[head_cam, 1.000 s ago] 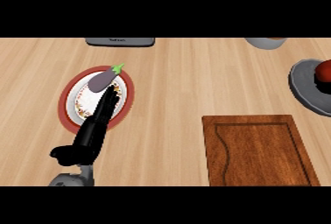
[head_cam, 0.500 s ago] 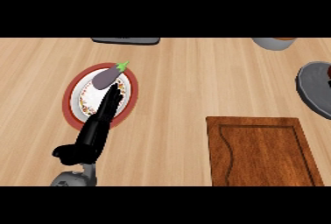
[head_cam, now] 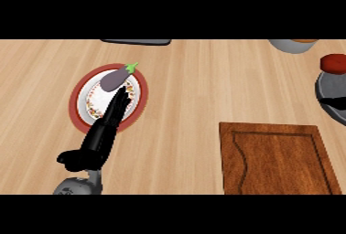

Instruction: Pick the bell pepper from the cutting board and place it in the pan

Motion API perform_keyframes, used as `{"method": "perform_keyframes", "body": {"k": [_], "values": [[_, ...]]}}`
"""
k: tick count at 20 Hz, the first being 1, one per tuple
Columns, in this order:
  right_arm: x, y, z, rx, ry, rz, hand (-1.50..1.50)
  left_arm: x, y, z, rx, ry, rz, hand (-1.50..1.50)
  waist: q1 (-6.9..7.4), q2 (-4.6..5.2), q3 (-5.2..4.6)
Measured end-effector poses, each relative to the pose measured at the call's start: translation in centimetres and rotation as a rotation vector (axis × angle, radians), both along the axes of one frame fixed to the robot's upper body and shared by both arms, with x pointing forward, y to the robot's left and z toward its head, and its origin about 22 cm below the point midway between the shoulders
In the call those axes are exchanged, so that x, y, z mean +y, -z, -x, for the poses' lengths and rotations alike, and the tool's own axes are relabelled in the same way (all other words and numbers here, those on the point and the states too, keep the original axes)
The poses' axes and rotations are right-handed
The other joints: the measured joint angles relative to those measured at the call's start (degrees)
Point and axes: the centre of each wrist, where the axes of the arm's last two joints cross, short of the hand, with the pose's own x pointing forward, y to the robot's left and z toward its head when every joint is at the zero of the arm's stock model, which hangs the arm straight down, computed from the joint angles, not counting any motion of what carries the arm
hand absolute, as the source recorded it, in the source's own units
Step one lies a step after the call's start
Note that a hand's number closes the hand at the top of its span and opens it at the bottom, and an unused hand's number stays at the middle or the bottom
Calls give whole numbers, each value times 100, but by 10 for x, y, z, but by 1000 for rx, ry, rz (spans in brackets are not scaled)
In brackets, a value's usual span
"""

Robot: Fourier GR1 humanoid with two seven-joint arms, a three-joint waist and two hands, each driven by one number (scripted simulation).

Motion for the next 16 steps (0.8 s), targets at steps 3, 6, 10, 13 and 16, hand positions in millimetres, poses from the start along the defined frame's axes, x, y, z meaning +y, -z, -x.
{"method": "perform_keyframes", "body": {"k": [3, 6, 10, 13, 16], "values": [[5, -1, -5, -98, -14, -64, -150, 3, 1, 1, 1, -7, 0, 0, -37, -12, 4], [0, -6, -4, -203, -8, -135, -150, 5, 1, 1, 3, -15, 6, 0, -85, -21, 4], [-18, -12, 7, -291, 7, -242, -150, 7, 1, 0, 2, -28, 5, 0, -160, -39, 0], [-35, -12, 23, -319, -3, -333, -150, 7, 4, 3, 11, -36, 9, 0, -221, -60, -4], [-55, -15, 41, -334, -39, -420, -150, 8, 5, 2, 9, -45, 10, 0, -268, -77, -5]]}}
